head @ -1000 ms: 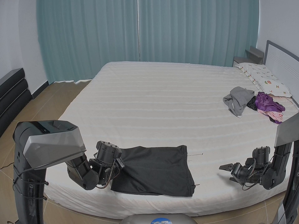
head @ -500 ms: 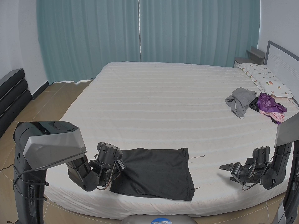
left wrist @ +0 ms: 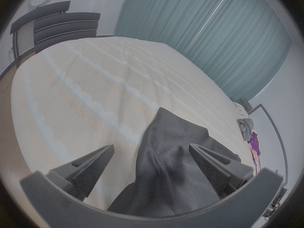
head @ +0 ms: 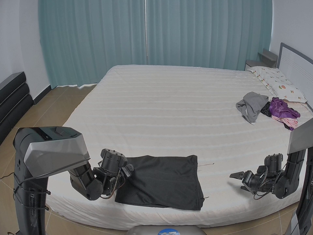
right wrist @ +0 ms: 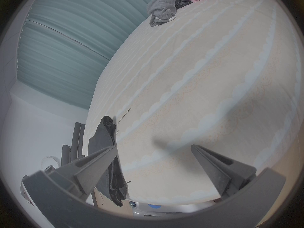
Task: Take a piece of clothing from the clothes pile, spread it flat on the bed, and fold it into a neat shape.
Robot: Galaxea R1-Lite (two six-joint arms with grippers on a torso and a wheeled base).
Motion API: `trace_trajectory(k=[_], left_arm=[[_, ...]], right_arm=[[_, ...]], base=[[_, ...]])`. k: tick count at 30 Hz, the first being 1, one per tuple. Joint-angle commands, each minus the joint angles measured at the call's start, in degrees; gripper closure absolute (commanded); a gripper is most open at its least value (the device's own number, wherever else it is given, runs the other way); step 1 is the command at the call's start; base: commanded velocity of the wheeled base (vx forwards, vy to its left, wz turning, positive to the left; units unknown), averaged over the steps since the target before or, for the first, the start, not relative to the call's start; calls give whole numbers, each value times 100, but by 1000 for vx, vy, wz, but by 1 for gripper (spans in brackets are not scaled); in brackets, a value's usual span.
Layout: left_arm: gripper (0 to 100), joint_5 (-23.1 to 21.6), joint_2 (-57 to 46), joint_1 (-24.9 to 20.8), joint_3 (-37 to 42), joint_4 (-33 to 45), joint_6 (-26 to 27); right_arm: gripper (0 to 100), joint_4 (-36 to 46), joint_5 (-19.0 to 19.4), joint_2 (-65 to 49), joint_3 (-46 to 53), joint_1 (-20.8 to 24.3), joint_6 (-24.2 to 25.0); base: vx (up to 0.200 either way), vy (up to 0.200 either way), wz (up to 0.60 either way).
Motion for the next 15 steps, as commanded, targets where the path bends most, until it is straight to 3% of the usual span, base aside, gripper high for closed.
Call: trace_trajectory(k=[1, 15], left_arm=[[0, -6, -14, 15, -1, -2, -11], [0, -94, -137, 130, 26, -2, -116]], right_arm=[[0, -1, -1, 20, 0, 9, 0], [0, -10, -1, 20, 0, 9, 9]], base=[[0, 0, 0], [0, 0, 0]])
